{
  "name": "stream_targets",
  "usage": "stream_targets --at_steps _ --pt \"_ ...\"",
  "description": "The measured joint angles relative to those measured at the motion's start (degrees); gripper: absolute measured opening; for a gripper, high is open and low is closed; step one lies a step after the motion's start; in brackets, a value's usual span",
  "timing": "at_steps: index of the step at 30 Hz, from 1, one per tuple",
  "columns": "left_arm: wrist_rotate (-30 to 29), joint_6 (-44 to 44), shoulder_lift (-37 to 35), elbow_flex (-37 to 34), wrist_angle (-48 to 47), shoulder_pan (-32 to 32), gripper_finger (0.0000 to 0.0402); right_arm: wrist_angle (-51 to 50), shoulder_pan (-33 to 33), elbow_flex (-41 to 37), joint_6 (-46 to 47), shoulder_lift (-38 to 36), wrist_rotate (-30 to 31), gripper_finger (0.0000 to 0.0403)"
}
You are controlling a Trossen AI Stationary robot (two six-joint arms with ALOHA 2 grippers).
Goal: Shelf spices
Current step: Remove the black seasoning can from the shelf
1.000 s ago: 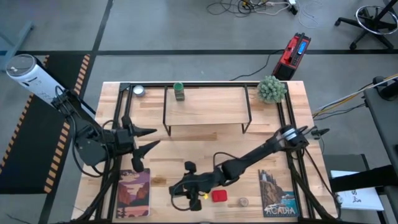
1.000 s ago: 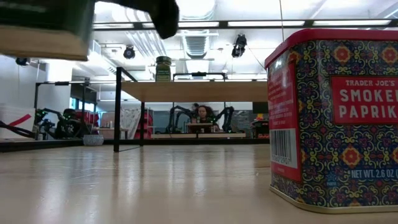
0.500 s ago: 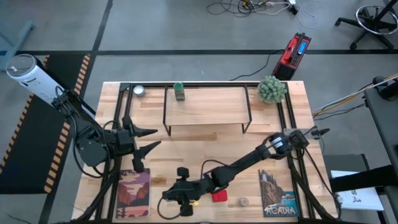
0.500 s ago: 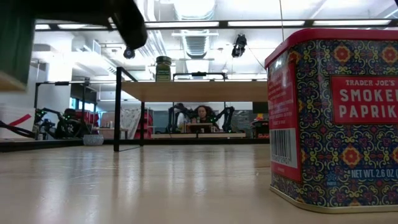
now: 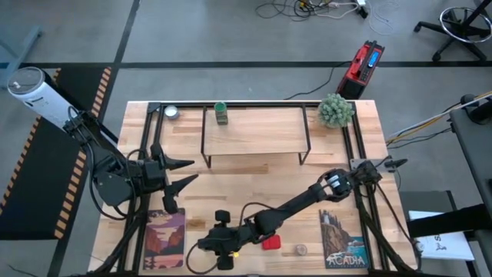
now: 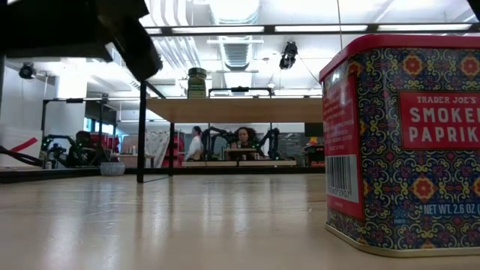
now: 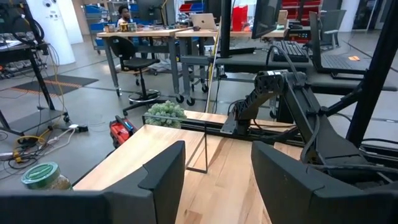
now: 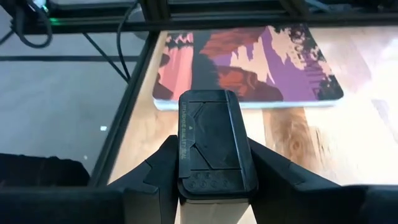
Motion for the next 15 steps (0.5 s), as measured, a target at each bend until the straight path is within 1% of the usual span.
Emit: stream_targets --at_steps 5,11,15 --pt "0.17 -0.15 0.0 -0.02 0.01 0.0 0.0182 -0.23 0.0 -0.07 1.4 0.26 -0.01 0.0126" --pt "0.19 -0.2 0.0 -0.02 0.0 0.0 0.0178 -2.56 0.0 -0.48 2.42 0.26 0.0 0.0138" --pt "0.21 -0.22 0.0 -0.02 -0.02 0.0 0.0172 -2.47 0.02 -1.25 3.06 0.26 0.0 0.0138"
